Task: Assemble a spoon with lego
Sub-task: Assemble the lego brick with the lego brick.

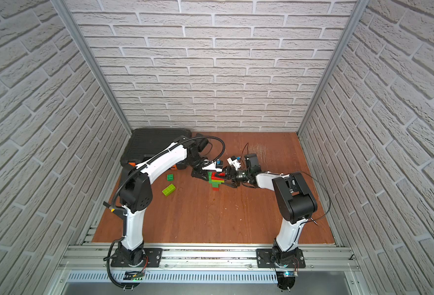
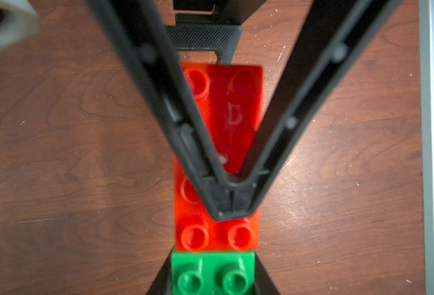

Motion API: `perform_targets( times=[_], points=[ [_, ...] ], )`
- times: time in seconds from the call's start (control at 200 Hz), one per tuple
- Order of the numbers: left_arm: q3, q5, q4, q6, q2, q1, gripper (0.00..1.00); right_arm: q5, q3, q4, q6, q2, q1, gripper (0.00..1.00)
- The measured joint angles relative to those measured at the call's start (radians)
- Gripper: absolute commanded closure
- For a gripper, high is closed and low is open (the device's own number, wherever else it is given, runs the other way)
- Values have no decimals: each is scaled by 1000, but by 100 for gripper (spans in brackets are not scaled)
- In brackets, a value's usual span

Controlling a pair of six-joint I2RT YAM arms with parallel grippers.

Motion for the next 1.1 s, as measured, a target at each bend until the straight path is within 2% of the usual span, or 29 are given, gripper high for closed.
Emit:
perform_targets(
  times=[0.215,0.41,0.575,0.97,1.1],
  points=[
    [12,-26,-11,10,6,-10,86,-26,-2,31,2,17,-5,9],
    [-71,-37,71,18,-44,-15,86,-46,-2,48,2,30,-9,9],
    [-63,-38,66,21,-40,-16,84,-48,-2,48,-1,31,-14,9],
    [17,-37,-3,33,6,-20,71,-51,-9,59,-14,33,-21,9],
    [21,-38,-7,37,9,-20,60,-51,-6,49,-16,33,-21,8]
  ],
)
